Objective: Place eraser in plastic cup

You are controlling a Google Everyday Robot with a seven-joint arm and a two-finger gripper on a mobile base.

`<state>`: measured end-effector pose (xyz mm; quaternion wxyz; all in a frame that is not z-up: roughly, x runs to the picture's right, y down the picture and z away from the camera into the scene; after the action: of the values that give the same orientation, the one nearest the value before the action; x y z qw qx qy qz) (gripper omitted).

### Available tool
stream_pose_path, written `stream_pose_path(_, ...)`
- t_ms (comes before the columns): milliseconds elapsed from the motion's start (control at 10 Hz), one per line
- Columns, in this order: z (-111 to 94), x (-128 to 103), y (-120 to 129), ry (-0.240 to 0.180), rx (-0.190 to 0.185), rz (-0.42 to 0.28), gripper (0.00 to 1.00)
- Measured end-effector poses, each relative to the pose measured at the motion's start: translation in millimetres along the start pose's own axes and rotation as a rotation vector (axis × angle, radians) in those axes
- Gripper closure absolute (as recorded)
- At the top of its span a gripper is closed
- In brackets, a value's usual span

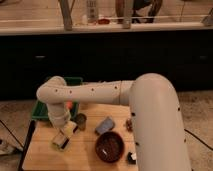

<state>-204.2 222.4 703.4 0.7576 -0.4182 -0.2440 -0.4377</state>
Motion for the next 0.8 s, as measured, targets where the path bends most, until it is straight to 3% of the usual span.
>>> stream_pose_path(100,1.0,0.6,0.1,-0.004,0.000,0.004,0.76)
stream_pose_path(400,1.7,-5.4,-5.5,-0.013,0.017,-0.036,0.99)
stream_pose_path(800,7.6,-24.8,-14.4,-0.031,0.034,-0.111,1.00)
